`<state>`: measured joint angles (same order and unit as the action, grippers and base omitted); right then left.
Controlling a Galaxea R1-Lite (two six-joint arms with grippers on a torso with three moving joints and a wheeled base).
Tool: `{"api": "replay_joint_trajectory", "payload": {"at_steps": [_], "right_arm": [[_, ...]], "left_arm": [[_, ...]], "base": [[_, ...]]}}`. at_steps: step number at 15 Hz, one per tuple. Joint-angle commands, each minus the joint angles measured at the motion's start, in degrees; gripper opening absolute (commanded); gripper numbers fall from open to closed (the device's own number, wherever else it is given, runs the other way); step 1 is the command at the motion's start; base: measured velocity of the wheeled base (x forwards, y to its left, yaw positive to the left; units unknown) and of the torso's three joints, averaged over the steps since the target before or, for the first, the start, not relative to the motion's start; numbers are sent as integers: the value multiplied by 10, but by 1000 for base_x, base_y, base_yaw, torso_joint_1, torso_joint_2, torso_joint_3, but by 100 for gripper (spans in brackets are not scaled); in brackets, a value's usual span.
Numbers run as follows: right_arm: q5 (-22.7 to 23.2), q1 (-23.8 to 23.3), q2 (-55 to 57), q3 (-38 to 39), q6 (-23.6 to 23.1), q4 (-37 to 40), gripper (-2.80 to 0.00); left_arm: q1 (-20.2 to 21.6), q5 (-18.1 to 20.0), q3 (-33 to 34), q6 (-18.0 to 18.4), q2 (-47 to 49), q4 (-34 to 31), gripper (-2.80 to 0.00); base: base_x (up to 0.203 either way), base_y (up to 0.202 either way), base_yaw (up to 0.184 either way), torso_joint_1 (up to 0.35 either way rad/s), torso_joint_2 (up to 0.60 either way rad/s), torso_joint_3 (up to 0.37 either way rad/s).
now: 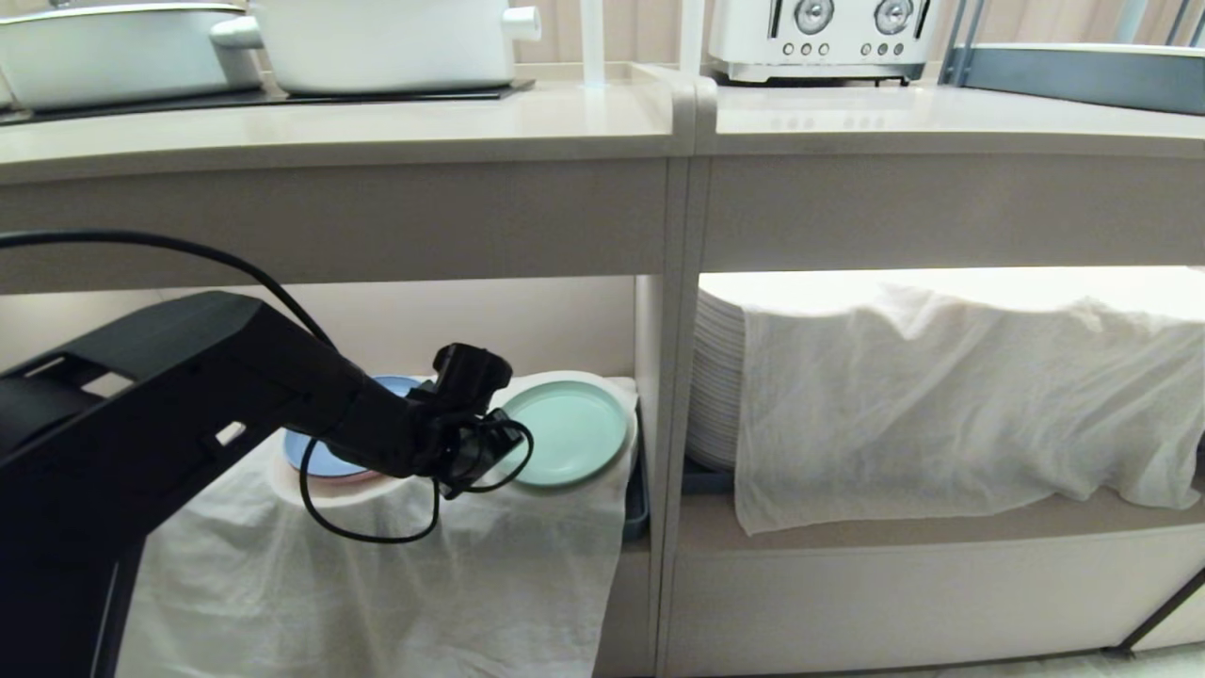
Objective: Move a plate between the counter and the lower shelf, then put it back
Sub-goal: Put the plate in the cupboard
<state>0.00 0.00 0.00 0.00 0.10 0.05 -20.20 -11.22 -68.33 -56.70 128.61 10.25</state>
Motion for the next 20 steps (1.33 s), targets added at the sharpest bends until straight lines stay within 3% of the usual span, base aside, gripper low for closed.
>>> {"api": "replay_joint_trajectory", "payload": {"at_steps": [1, 10, 20], "right_arm": [[0, 0, 0, 0, 0, 0, -280], [0, 0, 0, 0, 0, 0, -280], [0, 0, 0, 0, 0, 0, -280]], "left_arm": [[5, -3, 0, -3, -7, -1, 0], [5, -3, 30, -3, -50, -3, 0], [1, -3, 131, -4, -101, -1, 0]], "base": [[0, 0, 0, 0, 0, 0], [0, 0, 0, 0, 0, 0], [0, 0, 0, 0, 0, 0]]}}
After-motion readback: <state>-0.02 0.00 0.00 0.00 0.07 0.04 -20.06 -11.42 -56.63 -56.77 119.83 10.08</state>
